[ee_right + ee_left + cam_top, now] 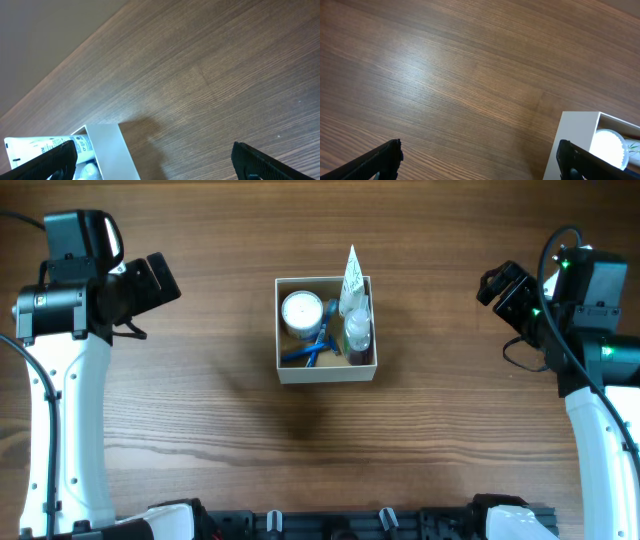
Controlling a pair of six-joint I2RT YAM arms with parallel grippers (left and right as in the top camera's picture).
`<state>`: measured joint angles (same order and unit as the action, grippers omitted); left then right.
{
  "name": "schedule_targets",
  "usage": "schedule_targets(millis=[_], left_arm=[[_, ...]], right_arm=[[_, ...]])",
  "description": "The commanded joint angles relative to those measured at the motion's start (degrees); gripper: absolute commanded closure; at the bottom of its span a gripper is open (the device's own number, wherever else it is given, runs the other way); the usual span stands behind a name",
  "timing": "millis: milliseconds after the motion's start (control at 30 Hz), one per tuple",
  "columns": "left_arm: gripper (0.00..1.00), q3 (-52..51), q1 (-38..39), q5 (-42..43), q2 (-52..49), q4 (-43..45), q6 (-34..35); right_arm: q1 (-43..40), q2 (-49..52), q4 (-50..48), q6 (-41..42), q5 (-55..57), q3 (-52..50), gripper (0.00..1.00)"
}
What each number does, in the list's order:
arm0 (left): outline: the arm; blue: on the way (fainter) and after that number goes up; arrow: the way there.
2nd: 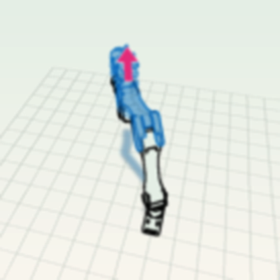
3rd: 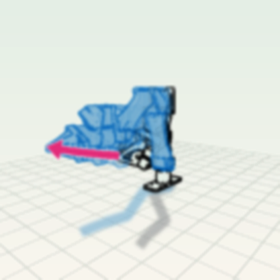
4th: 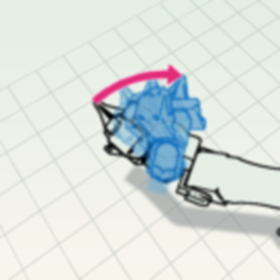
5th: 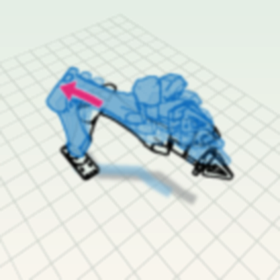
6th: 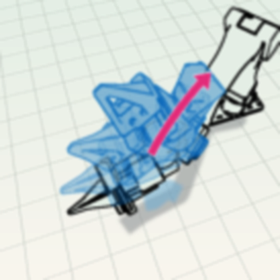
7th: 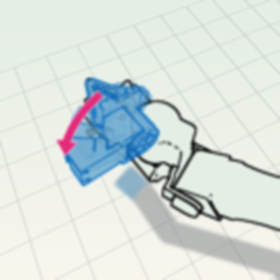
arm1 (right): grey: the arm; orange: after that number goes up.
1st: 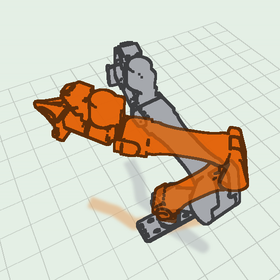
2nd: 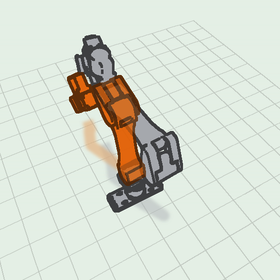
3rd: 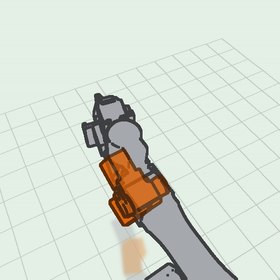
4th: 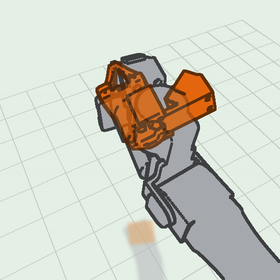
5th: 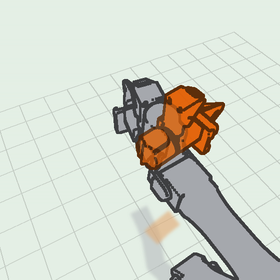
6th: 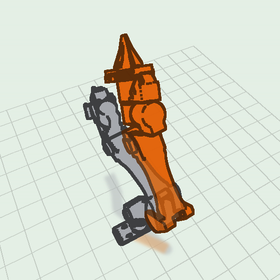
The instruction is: Pack container
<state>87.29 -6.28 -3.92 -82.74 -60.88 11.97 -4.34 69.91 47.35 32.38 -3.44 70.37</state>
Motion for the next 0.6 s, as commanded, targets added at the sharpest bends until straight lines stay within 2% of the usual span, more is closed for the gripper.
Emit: schedule_targets(millis=[0, 100, 267, 567], left_arm=[[0.01, 0.0, -0.3, 0.9, -0.3, 0.2, 0.9], [0.00, 0.0, -0.3, 0.9, -0.3, 0.2, 0.9], [0.00, 0.0, -0.3, 0.9, -0.3, 0.2, 0.9], [0.00, 0.0, -0.3, 0.9, -0.3, 0.2, 0.9]], right_arm=[[0.0, 0.0, -0.2, 0.8, -0.7, 1.0, 0.00], [0.0, 0.0, -0.2, 0.4, -0.2, 1.0, 0.00], [0.0, -1.7, 0.9, 0.6, 11.5, 0.9, 0.00], [0.0, -15.6, 2.7, -1.1, 14.3, -1.2, 0.00]])
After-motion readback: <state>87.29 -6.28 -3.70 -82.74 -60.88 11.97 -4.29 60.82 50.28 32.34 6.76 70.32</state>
